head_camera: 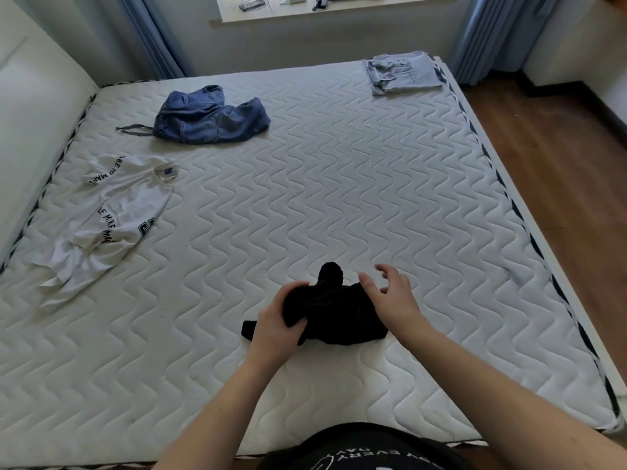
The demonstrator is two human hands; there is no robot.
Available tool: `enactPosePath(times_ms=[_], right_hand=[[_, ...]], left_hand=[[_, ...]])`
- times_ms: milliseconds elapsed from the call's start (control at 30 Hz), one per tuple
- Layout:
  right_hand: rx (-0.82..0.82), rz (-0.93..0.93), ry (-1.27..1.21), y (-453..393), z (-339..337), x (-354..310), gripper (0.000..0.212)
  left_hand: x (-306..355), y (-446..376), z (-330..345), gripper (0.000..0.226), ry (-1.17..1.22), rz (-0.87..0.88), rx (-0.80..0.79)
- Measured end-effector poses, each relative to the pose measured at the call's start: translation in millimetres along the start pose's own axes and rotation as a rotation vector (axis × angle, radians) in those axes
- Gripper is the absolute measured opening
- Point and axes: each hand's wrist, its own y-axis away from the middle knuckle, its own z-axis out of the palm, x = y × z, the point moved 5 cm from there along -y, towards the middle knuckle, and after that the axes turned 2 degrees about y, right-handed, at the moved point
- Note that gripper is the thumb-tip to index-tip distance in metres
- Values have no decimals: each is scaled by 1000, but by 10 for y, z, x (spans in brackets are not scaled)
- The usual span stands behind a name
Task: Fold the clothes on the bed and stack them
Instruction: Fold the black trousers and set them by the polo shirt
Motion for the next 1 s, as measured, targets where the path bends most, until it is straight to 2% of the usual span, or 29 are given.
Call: enactPosePath(times_ms=[67, 167, 267, 400, 500, 600, 767, 900, 1000], right_hand=[[-60, 177, -145, 8, 59, 124, 55], [-230, 324, -522, 36, 194, 147, 33], [-298, 323, -681, 0, 236, 126, 20], [-318, 329, -748, -54, 267, 96, 17], [-268, 340, -739, -83, 303, 99, 17], [-244, 340, -647, -75, 329, 73, 18], [-367, 307, -578, -16, 436, -16, 13], [-329, 221, -408, -36, 416, 25, 26], [-255, 133, -281, -61, 368, 40, 32]], left_hand=[[14, 0, -9, 55, 33, -6, 28], [39, 3, 15, 59, 80, -12, 13], [56, 21, 46, 60, 117, -26, -58], [14, 59, 92, 55, 151, -38, -142], [-21, 98, 140, 54, 193, -77, -186], [-10, 122, 217, 62, 143, -37, -272], [-9, 120, 301, 70, 83, -2, -364], [-32, 114, 315, 68, 38, 4, -417], [-104, 159, 329, 72, 26, -50, -585]])
